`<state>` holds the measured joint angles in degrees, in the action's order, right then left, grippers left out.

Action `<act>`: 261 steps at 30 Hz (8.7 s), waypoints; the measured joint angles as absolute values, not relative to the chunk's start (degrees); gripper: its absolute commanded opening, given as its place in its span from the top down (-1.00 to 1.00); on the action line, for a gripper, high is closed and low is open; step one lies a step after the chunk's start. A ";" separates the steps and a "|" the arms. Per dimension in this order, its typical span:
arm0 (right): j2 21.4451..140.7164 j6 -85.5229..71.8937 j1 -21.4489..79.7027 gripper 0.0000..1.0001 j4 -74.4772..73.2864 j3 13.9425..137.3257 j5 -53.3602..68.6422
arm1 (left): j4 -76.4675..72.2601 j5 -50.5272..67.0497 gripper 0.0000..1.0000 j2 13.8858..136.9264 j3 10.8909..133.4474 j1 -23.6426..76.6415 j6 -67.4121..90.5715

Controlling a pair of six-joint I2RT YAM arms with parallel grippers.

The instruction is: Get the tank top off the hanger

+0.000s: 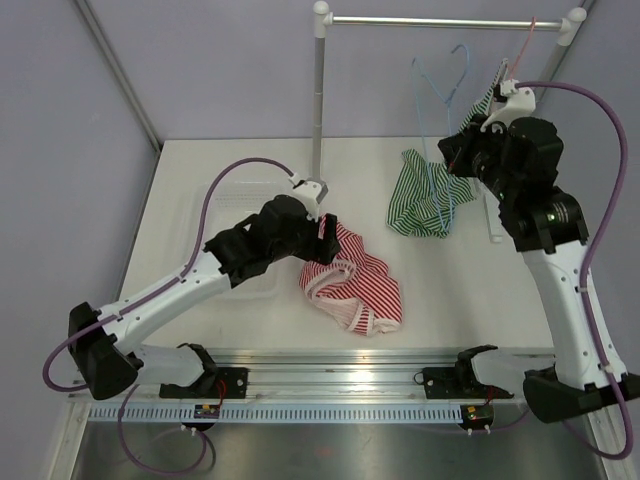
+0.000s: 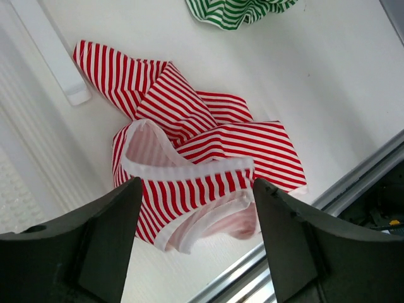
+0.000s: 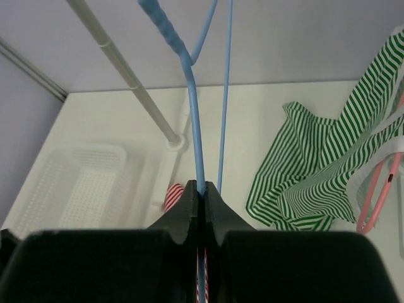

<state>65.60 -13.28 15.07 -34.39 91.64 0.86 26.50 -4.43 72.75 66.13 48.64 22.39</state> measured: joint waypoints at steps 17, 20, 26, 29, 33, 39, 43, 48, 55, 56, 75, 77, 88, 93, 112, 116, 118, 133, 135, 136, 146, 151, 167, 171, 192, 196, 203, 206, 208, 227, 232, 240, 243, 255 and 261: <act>101.65 -8.91 15.07 1.00 -49.89 137.32 -5.06 | 34.98 -15.84 -0.98 59.75 65.30 53.01 21.45; 106.80 -8.69 15.07 1.00 -50.85 142.10 -5.80 | 36.51 -17.30 -0.98 59.57 64.93 54.13 21.47; 113.30 -9.02 15.07 0.53 -53.17 145.75 -6.50 | 37.56 -19.42 -0.98 59.37 64.82 56.75 21.47; 113.30 -9.23 15.07 0.14 -53.01 144.68 -6.48 | 37.12 -19.81 -0.98 59.37 64.34 57.41 21.47; 111.68 -9.43 15.07 -0.48 -52.84 143.13 -6.44 | 35.29 -19.66 -0.98 60.45 62.96 57.87 21.41; 103.42 -9.23 15.07 -0.99 -53.23 138.65 -5.67 | 28.91 -17.89 -0.98 66.81 60.80 58.63 20.47; 92.47 -9.13 15.07 -0.99 -53.17 131.39 -3.66 | 23.99 -15.81 -0.98 73.12 59.51 58.98 19.40; 74.30 -9.19 15.07 -0.99 -51.24 115.57 2.70 | 18.68 -13.34 -0.98 82.65 59.42 59.59 18.94; 54.89 -10.02 15.07 -0.99 -47.22 95.79 17.39 | 15.20 -12.05 -0.98 96.90 59.99 60.95 19.20; 53.15 -10.13 15.07 -0.99 -46.28 93.62 19.57 | 15.09 -12.10 -0.95 98.50 60.05 61.08 19.42; 43.90 -11.40 15.07 -0.99 -43.97 81.38 27.05 | 15.27 -11.53 1.00 98.08 61.01 63.26 22.96; 43.07 -11.55 15.07 -0.99 -43.62 80.18 26.44 | 18.83 -14.02 1.00 93.62 62.11 63.40 22.96; 42.30 -12.69 15.07 -0.99 -41.89 78.43 24.97 | 39.20 -33.98 1.00 72.49 79.57 61.87 22.92; 42.22 -13.21 15.07 -0.99 -41.36 77.93 24.88 | 47.86 -38.65 1.00 68.10 84.95 58.19 22.92; 46.89 -15.29 15.07 -0.99 -36.12 76.09 24.77 | 48.93 -12.82 1.00 68.01 71.53 15.09 18.85; 48.99 -15.49 15.07 -0.99 -34.54 75.79 24.91 | 47.44 -7.77 -0.35 69.91 71.53 12.40 18.28; 50.15 -15.49 15.07 -0.99 -34.22 75.79 24.03 | 46.72 -7.25 -0.74 70.32 71.53 11.49 18.37; 68.36 -11.60 14.85 -0.97 -44.58 101.84 -11.51 | 45.95 -8.82 -0.98 59.83 69.43 19.99 18.61; 72.14 -10.44 13.45 -0.90 -45.78 106.85 -13.93 | 44.77 -8.78 -0.98 55.77 66.67 24.40 18.41; 73.47 -10.17 12.73 -0.80 -45.71 108.27 -14.46 | 44.40 -8.84 -0.98 54.02 65.17 26.37 18.41; 89.78 -8.54 1.76 -0.32 -47.31 119.22 -13.87 | 41.71 -9.17 -0.98 46.26 55.35 31.59 17.32; 98.06 -7.64 0.38 -0.10 -47.88 126.34 -13.96 | 40.34 -8.86 -0.98 46.35 55.00 31.94 16.38; 106.19 -5.34 -2.63 1.00 -52.38 134.37 -12.38 | 39.24 -7.79 -0.98 47.64 54.68 32.18 14.79; 106.10 -4.38 -2.63 1.00 -53.25 137.32 -10.20 | 39.24 -7.68 -0.98 48.18 54.68 32.18 14.74; 79.83 -7.55 -2.63 1.00 -56.51 113.21 14.63 | 38.44 -7.77 -0.98 50.48 65.82 35.77 18.85; 71.96 -9.15 -2.61 1.00 -57.36 103.59 19.64 | 34.92 -9.08 -0.98 56.01 74.94 40.77 19.73; 59.29 -9.28 -0.16 1.00 -60.20 95.29 25.47 | 28.01 -8.32 -0.98 69.93 87.37 48.66 15.99; 54.81 -9.26 2.74 1.00 -61.78 94.06 27.35 | 24.08 -7.79 -0.95 74.48 89.71 53.32 11.86; 52.90 -9.28 4.62 1.00 -62.46 93.71 28.82 | 21.96 -7.29 -0.92 77.19 91.02 56.12 9.21; 47.97 -9.72 7.11 1.00 -62.83 91.26 35.86 | 16.08 -17.10 1.00 86.50 94.13 57.84 -1.10; 48.47 -7.64 8.62 1.00 -62.94 88.58 34.04 | 16.29 -22.90 1.00 86.50 94.13 57.82 -1.65; 48.95 -1.39 14.79 1.00 -62.74 87.09 32.12 | 20.84 -28.23 1.00 85.01 92.53 49.08 7.62; 48.47 0.25 15.11 1.00 -60.66 86.72 32.14 | 23.44 -24.91 1.00 84.20 92.09 44.93 11.99; 35.92 -6.66 15.27 1.00 -37.82 67.51 29.12 | 20.51 -1.28 1.00 75.29 77.69 38.35 22.33; 32.51 -14.26 15.29 0.99 -8.60 53.34 22.46 | 14.57 9.67 1.00 70.43 69.78 40.80 22.72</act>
